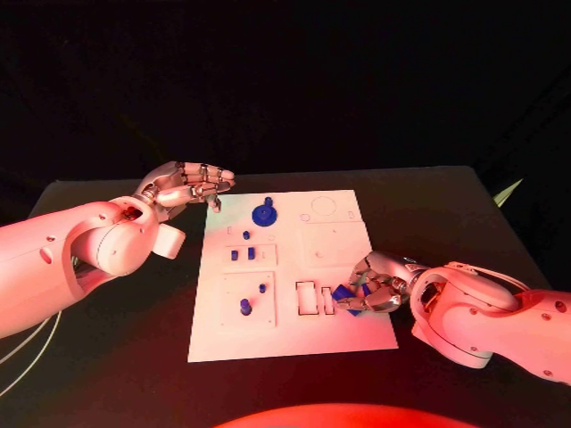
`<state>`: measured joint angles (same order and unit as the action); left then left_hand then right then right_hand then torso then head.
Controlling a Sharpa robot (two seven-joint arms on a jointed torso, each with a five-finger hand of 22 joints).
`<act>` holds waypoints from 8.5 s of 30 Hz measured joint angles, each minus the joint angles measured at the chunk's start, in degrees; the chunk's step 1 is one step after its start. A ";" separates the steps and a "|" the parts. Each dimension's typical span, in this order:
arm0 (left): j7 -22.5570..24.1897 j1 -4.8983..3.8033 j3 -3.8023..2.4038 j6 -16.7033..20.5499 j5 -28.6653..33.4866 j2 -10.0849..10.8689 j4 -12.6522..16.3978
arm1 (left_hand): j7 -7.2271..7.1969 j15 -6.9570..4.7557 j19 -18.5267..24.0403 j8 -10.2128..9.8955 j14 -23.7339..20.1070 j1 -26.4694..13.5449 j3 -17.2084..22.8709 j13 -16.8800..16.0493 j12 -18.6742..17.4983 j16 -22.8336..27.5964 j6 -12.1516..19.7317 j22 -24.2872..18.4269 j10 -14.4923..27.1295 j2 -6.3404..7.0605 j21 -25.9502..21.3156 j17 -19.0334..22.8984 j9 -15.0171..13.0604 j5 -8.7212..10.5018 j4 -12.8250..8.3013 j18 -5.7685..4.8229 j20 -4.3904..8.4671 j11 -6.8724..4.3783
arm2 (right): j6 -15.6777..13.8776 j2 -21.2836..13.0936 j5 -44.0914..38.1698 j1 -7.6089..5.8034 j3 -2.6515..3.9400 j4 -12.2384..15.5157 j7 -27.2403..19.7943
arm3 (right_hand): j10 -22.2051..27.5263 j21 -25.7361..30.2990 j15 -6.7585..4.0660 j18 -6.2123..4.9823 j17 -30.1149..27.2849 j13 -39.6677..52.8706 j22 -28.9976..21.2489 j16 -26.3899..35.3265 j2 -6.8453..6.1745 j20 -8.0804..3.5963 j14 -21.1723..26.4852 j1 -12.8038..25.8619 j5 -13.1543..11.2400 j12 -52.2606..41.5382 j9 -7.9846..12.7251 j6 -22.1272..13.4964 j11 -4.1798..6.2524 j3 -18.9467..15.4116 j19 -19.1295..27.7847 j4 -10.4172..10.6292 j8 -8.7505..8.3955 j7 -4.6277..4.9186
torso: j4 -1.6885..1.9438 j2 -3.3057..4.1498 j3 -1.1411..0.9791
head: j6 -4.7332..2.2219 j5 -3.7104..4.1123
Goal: Assemble the parts on the task board
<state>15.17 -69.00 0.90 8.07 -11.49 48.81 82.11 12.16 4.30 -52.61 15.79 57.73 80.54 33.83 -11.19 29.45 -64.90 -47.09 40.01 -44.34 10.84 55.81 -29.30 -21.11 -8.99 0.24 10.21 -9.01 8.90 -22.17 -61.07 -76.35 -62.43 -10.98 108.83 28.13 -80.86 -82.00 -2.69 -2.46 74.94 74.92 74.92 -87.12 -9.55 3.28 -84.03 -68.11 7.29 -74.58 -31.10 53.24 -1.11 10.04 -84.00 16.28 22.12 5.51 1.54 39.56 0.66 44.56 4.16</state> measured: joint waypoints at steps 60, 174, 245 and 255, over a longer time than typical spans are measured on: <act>-0.21 0.01 0.00 -0.26 -0.05 -0.13 0.17 | -0.30 0.01 0.14 0.22 -0.42 0.21 0.00 0.05 0.22 -0.23 0.30 -0.04 0.52 -0.21 -0.24 0.21 0.04 0.00 0.00 0.00 -0.14 0.11 | -6.37 7.98 8.28 -0.62 -0.06 -1.16 -0.61 | -2.87 -3.09 -1.21 0.77 -0.02 0.02 -0.01 -0.87 1.08 -1.24 -0.01 1.19 6.03 -3.68 -0.06 1.73 1.40 7.24 -0.01 0.07 1.57 -0.06 | -0.01 0.02 0.03 | 0.04 -0.21; -0.47 0.01 0.00 -0.21 -0.08 0.63 0.20 | -0.30 0.01 0.11 0.21 -0.41 0.21 0.00 0.19 0.48 -0.74 0.71 -0.03 0.72 -0.21 -0.23 0.25 0.16 0.00 0.00 0.00 -0.11 0.31 | -1.95 4.45 2.45 0.18 -0.12 1.80 -0.07 | -3.08 -7.31 -2.54 1.65 -0.01 0.02 0.03 -2.65 1.57 -2.26 0.10 4.32 0.90 -6.89 -2.22 4.90 2.66 0.10 0.21 -0.06 8.70 -3.08 | -0.02 0.00 0.01 | 0.51 -0.57; -0.57 0.01 0.00 -0.23 -0.08 0.78 0.25 | -0.30 0.01 0.11 0.43 -0.41 0.21 0.00 0.24 0.72 -0.95 0.71 -0.03 0.92 -0.21 -0.23 0.37 0.25 -0.22 0.00 0.00 -0.11 0.10 | -5.10 3.60 1.89 0.19 -0.12 2.46 -3.01 | -3.17 -5.63 -2.54 1.65 -0.03 -0.02 -0.01 -2.42 1.16 -2.47 0.10 0.61 -0.56 -5.81 -1.28 3.96 2.74 0.89 0.00 -0.38 8.80 -2.97 | -0.03 -0.03 0.00 | 0.20 -0.53; -0.53 0.01 0.00 -0.23 -0.08 0.98 0.53 | -0.33 0.01 0.14 0.43 -0.41 0.18 -0.14 0.30 0.72 -0.95 0.74 -0.04 1.13 -0.25 -0.23 0.38 0.26 -0.22 0.14 0.00 -0.14 0.31 | -7.03 -3.78 4.19 -1.99 -0.06 3.42 -5.09 | -3.06 -3.97 -1.07 1.64 -0.03 0.03 -0.02 -2.08 -0.29 -1.62 0.08 -4.13 -0.32 -3.84 0.79 -1.40 0.79 2.18 0.00 -2.35 4.25 -0.47 | -0.07 -0.08 0.09 | -0.14 0.35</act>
<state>14.63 -68.98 0.91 7.84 -11.57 49.79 82.64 11.84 4.31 -52.48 16.21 57.32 80.72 33.69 -10.89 30.17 -65.85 -46.35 39.97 -43.21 10.60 55.58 -28.92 -20.85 -9.21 0.38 10.20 -9.15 9.21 -29.20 -64.85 -72.16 -64.42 -11.04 112.25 23.04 -83.92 -85.97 -3.76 -0.82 74.91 74.95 74.90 -89.20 -9.83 1.67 -83.95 -72.24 6.98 -78.42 -30.31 51.84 -0.32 12.21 -84.01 13.93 26.37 5.04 1.48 39.48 0.76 44.42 4.52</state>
